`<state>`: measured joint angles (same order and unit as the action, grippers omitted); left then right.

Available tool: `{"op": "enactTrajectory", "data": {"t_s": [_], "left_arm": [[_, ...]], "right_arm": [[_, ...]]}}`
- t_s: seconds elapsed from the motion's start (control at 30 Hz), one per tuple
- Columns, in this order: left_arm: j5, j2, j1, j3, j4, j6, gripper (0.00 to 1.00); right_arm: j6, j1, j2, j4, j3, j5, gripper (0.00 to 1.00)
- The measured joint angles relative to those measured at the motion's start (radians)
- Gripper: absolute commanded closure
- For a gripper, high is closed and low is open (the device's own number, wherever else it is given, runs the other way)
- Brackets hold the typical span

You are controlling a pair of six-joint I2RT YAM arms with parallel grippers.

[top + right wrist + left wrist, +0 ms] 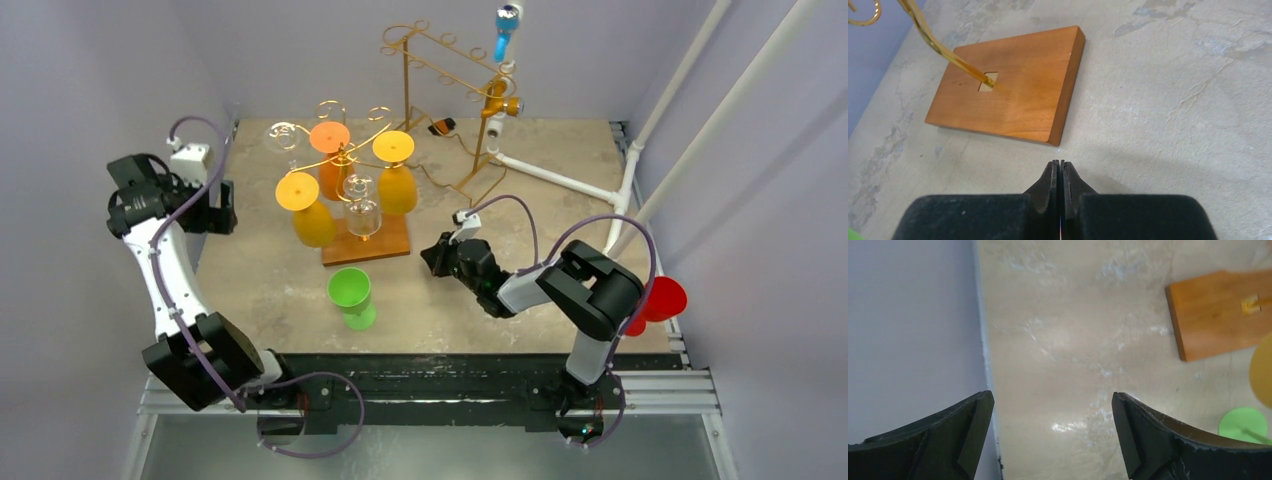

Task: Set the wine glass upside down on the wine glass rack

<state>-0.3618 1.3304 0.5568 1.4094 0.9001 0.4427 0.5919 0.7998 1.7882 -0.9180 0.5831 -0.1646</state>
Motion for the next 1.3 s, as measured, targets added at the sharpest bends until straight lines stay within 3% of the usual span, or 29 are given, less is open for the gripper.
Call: {"op": "enactTrajectory", "data": {"t_s": [0.23,0.37,0.63,0.83,1.1,1.3], "left_arm": [[-0.179,-0.15,0.016,-0.49,-0.082,0.238,0.07],[-0.301,-0.204,0.017,-0.657,-0.129,0.364,0.07],[-0.559,-0.232,-0.006,-0.785,-0.21,0.569,0.12],[-0.569,-0.301,-0.122,-0.898,-0.311,0.706,0.19],[-0.572,-0.29,-0.146,-1.007,-0.481,0.889,0.34],[-0.545,-0.242,-0.233,-1.105,-0.715,0.902,0.35]], "right_arm": [[0.024,-0.045,-0.003,0.052,0.027,0.019,1.0],[0.042,-0.054,0.003,0.059,0.042,0.031,1.0],[0.087,-0.064,0.016,0.058,0.049,0.067,1.0],[0.129,-0.085,0.023,0.047,0.053,0.086,1.0],[0.179,-0.099,0.058,0.021,0.06,0.109,1.0],[0.187,-0.101,0.059,0.022,0.087,0.114,1.0]]}}
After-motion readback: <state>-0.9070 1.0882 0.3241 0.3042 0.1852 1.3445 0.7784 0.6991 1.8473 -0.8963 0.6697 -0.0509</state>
